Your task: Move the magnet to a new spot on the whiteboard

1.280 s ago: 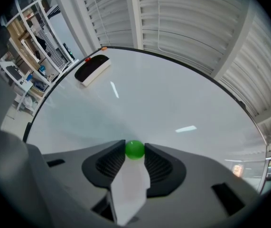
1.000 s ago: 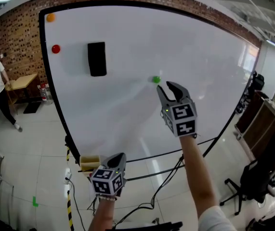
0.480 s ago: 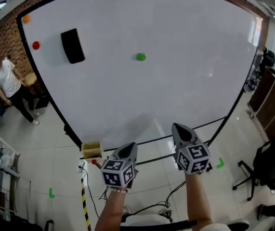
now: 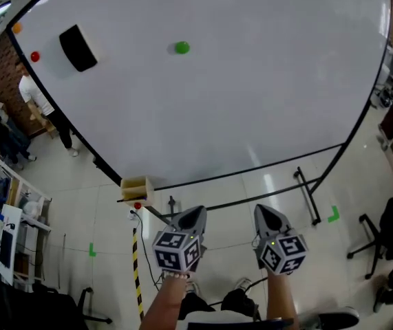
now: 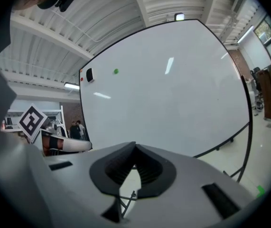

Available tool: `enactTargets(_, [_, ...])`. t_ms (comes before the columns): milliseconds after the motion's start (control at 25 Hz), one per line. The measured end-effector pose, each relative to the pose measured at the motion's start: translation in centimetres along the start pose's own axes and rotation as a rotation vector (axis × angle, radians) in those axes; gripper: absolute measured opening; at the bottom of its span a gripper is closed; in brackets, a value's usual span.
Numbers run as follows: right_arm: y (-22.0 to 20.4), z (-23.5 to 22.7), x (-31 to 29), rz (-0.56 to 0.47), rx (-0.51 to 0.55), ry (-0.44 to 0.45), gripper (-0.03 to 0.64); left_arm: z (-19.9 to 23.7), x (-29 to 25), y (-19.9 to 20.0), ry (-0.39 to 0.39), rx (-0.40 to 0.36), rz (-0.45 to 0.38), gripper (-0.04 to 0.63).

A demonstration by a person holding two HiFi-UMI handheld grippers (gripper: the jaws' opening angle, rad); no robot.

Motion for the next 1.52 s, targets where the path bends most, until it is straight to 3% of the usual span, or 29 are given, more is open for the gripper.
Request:
enactTargets(200, [-3.7, 0.2, 2.0, 0.034, -0.046, -0.005, 0.003, -0.5, 1.5, -2.5, -0.003, 0.008, 0.031, -0.003])
enactTargets(360, [-6.7, 3.3, 3.2, 0.048, -0.055, -0.009, 0.003, 0.7, 4.9, -4.1, -0.015, 0.01, 0.022, -0.003])
enactTargets(680, [-13.2, 15.8, 5.6, 0.081, 0.023, -0.044, 0.003, 6.3, 16.3, -8.8, -0.04, 0.044, -0.011, -0.003])
enactTargets(920, [-17.0, 22.6, 9.8, 0.062, 0.031, -0.119, 0.003, 7.1, 23.1, -11.7, -0.108, 0.051, -0.027, -0.003])
enactTargets(1160, [-16.8, 25.3, 13.9, 0.022, 0.047, -0.164, 0.003, 4.5, 26.8, -12.3, -0.178, 0.033, -0.039, -0.003])
enactTargets(1520, [-14.2, 26.8, 18.4, 0.009, 0.121, -0.153, 0.002, 0.7, 29.5, -10.3, -0.165, 0.031, -0.102, -0.003])
Point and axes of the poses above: the fingertips, and each gripper's own axes: x backward along the fingers, z to its left, y out of its top, the point moved 5 cm from there along x, backward along the fingers, and after that the axes turned 12 degrees about -x, right-handed, at the moved point
